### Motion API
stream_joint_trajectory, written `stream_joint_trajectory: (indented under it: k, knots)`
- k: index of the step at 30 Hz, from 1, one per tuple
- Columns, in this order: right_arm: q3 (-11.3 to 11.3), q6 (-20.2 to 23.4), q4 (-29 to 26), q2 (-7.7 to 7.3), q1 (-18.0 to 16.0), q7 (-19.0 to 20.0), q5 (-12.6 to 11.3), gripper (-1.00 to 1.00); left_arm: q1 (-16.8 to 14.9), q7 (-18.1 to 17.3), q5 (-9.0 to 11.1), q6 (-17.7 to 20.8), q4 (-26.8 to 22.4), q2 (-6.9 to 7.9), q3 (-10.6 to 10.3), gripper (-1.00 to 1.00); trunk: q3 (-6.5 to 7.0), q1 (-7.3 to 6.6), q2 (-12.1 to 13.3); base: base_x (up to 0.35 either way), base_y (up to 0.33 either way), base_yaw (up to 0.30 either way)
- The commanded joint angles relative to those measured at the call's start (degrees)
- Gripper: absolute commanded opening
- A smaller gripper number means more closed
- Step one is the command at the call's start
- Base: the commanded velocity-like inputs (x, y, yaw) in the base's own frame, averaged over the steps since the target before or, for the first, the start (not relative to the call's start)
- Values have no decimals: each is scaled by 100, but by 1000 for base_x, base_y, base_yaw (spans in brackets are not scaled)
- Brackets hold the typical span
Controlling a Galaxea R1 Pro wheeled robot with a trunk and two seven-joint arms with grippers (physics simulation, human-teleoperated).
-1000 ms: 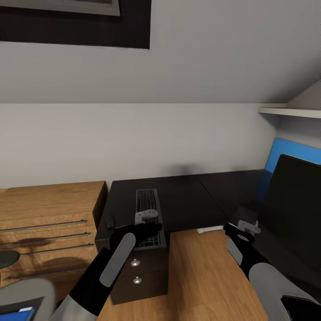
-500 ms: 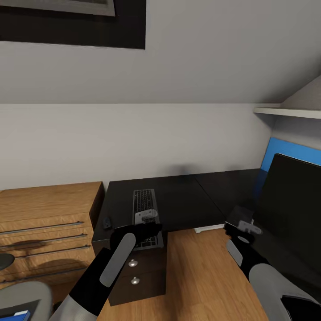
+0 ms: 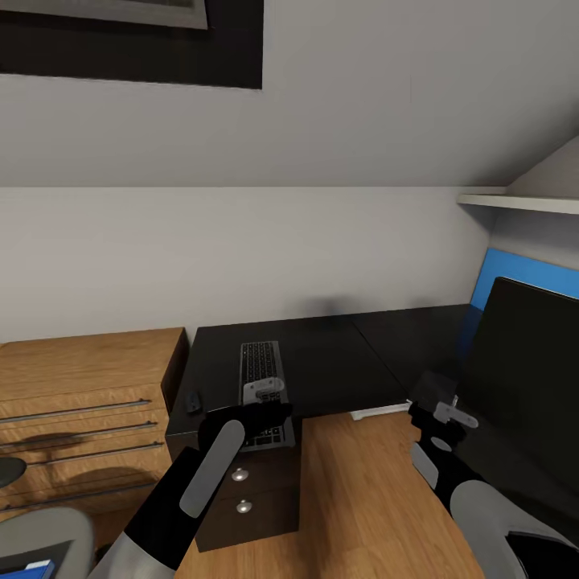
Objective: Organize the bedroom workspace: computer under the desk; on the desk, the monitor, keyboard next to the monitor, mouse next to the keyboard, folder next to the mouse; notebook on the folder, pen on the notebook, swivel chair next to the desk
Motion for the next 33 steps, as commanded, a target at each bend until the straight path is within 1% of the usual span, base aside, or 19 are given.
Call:
stream_joint_trajectory:
  k: [1,8,14,28,33]
  knots:
    - [14,-67,22,9,-4,8,-56,100,-5,59,60,4,-14,2,-5,100,-6,0,-4,0,0,0]
    - [12,-92,41,15,-4,8,-60,100,-5,64,60,10,-44,3,-5,100,-6,0,-4,0,0,0]
    - [11,-96,42,7,-4,8,-72,100,-5,67,60,27,-184,-2,-5,100,-6,0,-4,0,0,0]
    - [6,-96,39,-11,-4,0,-61,100,-5,77,60,33,-233,-13,-5,100,-258,307,-565,0,0,0]
    - [1,-95,39,-41,-4,-2,-68,100,-5,77,68,30,-226,-14,-5,100,-258,307,-565,0,0,0]
